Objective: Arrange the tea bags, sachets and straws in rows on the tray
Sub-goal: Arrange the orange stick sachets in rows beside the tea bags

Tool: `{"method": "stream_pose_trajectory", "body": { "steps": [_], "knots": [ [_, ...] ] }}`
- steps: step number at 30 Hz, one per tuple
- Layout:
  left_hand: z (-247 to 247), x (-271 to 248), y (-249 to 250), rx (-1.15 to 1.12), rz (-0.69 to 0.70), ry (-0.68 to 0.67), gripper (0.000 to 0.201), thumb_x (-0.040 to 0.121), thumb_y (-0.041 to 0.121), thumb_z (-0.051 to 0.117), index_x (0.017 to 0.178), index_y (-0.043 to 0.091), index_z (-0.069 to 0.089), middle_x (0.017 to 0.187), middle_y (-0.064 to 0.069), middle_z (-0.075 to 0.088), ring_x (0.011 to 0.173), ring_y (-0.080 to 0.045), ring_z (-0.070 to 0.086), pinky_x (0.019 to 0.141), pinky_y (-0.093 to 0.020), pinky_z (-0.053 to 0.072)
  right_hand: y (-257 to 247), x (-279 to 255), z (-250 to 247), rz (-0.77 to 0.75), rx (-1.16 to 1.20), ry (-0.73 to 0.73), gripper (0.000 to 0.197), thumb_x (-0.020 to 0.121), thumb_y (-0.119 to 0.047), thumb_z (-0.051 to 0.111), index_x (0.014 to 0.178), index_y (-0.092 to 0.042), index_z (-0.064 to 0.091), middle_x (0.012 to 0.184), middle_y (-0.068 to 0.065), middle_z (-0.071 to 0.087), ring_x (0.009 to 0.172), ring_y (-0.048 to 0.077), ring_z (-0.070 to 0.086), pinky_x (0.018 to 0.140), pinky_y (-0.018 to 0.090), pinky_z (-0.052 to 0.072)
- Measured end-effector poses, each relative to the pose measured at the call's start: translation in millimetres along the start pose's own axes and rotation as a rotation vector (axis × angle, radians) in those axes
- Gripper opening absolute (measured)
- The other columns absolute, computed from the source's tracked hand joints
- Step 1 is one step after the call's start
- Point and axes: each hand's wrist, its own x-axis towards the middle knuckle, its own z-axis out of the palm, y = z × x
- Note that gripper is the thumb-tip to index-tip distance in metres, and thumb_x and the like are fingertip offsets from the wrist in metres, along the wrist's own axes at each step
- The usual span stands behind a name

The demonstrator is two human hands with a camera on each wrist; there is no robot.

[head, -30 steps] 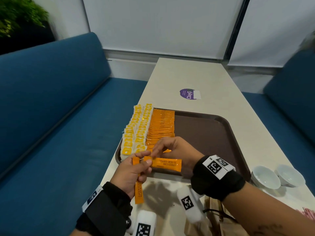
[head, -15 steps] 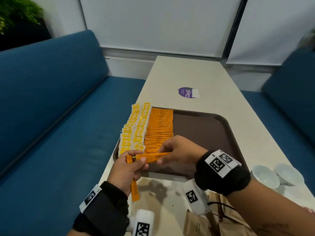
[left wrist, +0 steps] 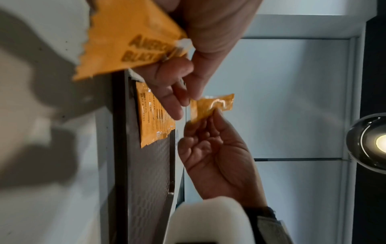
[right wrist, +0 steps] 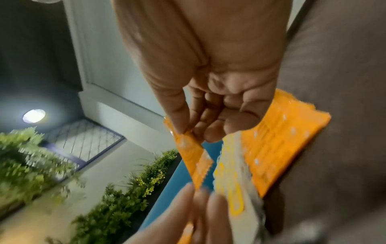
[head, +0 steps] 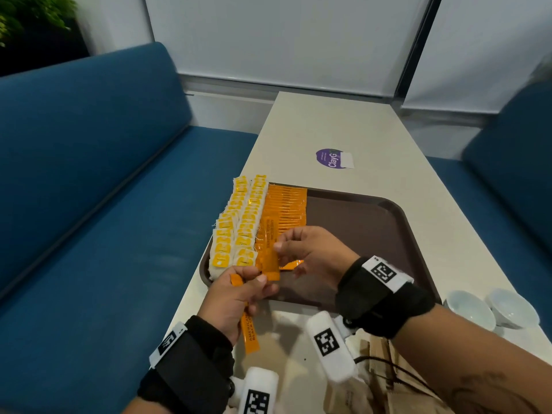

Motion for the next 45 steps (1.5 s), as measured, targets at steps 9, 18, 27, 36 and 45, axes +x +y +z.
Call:
{"method": "stream_pose_trajectory", "body": {
  "steps": [9,18,27,36,45],
  "knots": [
    [-21.3,0.6,3.7,-0.076,-0.044,0.068,0.009,0.091,0.003,0.053,0.097,0.010,0.054,0.081,-0.010,0.066,0.058,-0.012,0.067,0.033,-0.014,0.036,-6.3,33.7,-23.0,-0.020,-1.388,-0.162,0.012,0.090,-0.018,0.060,0.099,-0.013,0.067,0.097,-0.001,0.063,0.086,0.013,0.054,0.074,0.025,0.045],
    [-22.9,0.5,1.4,-0.096,-0.054,0.058,0.009,0.091,0.002,0.051,0.096,0.009,0.055,0.078,-0.010,0.066,0.057,-0.014,0.067,0.034,-0.015,0.037,5.4,68.8,4.5,-0.012,-1.591,-0.170,0.019,0.089,-0.015,0.057,0.097,-0.004,0.069,0.085,0.009,0.061,0.080,0.024,0.060,0.069,0.032,0.051],
    [-22.9,3.5,-1.0,-0.085,-0.069,0.069,0.009,0.092,0.003,0.052,0.096,0.010,0.055,0.081,-0.011,0.065,0.060,-0.015,0.066,0.034,-0.015,0.038,5.0,81.5,-1.6,0.024,-1.556,-0.059,0.014,0.089,-0.013,0.056,0.090,-0.005,0.067,0.070,0.002,0.050,0.071,0.020,0.053,0.063,0.028,0.046],
    [-20.9,3.4,-2.0,-0.083,-0.057,0.065,0.010,0.091,0.000,0.051,0.094,0.010,0.054,0.081,-0.012,0.064,0.056,-0.014,0.066,0.034,-0.015,0.036,4.7,88.2,6.8,-0.006,-1.546,-0.065,0.013,0.087,-0.013,0.063,0.093,-0.003,0.069,0.080,0.004,0.056,0.073,0.019,0.053,0.063,0.028,0.045],
    [-19.9,3.1,-2.8,-0.105,-0.067,0.043,0.012,0.092,-0.001,0.047,0.096,0.008,0.054,0.081,-0.013,0.063,0.055,-0.015,0.067,0.033,-0.015,0.037,5.0,83.9,10.5,-0.019,-1.582,-0.049,0.010,0.086,-0.014,0.064,0.090,-0.006,0.067,0.070,0.001,0.050,0.068,0.018,0.052,0.053,0.026,0.042]
  ]
}}
